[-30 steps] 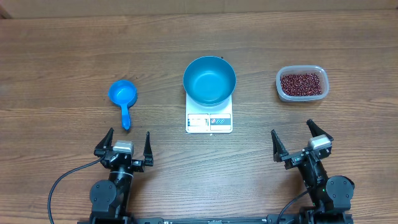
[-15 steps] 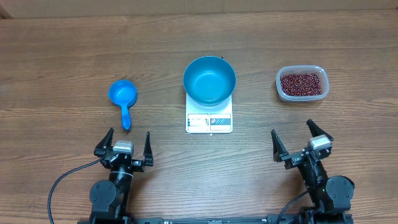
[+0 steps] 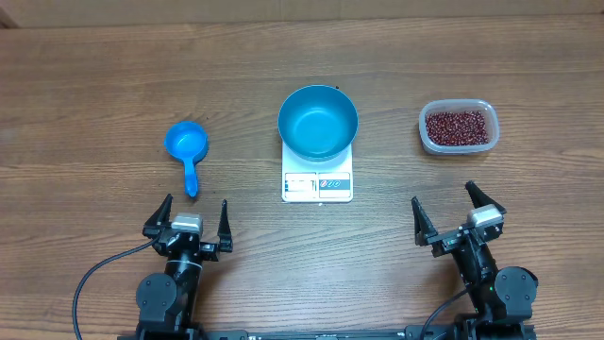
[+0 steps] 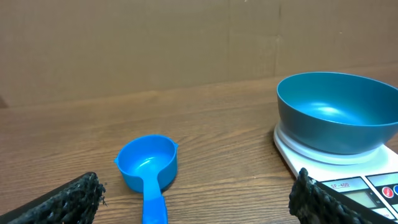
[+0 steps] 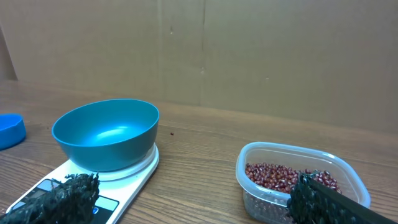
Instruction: Scoop item into bowl and weigh 150g on scale
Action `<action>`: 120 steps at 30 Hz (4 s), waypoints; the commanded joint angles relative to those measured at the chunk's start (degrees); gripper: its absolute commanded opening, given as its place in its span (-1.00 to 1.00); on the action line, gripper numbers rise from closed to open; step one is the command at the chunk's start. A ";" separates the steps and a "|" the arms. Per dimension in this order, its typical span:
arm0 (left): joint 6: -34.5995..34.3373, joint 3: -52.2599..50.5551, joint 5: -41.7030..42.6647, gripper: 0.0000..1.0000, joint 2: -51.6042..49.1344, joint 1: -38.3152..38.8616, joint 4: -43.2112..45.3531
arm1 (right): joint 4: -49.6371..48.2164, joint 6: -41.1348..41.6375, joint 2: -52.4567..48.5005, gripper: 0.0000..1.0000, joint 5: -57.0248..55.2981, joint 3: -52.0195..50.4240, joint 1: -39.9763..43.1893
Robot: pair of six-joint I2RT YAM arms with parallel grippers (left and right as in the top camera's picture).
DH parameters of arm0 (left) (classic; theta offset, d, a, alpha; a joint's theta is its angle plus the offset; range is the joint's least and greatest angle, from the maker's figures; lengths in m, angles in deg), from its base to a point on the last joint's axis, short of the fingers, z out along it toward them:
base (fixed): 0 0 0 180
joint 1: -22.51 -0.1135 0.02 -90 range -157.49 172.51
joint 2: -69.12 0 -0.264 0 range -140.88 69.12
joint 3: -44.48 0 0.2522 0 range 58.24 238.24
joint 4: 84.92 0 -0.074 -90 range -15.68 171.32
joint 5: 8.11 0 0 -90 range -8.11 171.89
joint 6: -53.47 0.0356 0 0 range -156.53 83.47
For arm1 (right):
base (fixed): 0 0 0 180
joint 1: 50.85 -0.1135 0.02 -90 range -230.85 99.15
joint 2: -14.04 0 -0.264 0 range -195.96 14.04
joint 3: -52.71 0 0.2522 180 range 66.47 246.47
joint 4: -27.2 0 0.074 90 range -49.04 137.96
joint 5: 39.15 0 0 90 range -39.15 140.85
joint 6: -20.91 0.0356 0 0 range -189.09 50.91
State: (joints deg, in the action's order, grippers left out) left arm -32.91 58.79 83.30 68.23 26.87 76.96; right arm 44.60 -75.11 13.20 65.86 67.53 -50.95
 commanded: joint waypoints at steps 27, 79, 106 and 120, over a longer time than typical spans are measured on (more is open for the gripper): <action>1.11 -0.31 -0.35 0.99 0.61 -0.26 -0.11 | -0.31 0.37 0.68 1.00 -0.22 -0.61 -0.17; 1.14 -0.28 -0.57 0.99 0.61 -0.26 -0.11 | -0.31 0.37 0.68 1.00 -0.22 -0.61 -0.17; 1.09 0.20 -1.79 0.99 0.61 -0.26 3.98 | -0.31 0.37 0.68 1.00 -0.22 -0.61 -0.17; 1.09 12.09 -0.09 0.99 0.50 -0.26 -7.26 | -0.31 0.37 0.68 1.00 -0.22 -0.61 -0.17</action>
State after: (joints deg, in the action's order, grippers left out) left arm -32.91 66.73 82.29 68.25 26.87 70.86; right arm 44.60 -75.09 13.20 65.86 67.53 -50.95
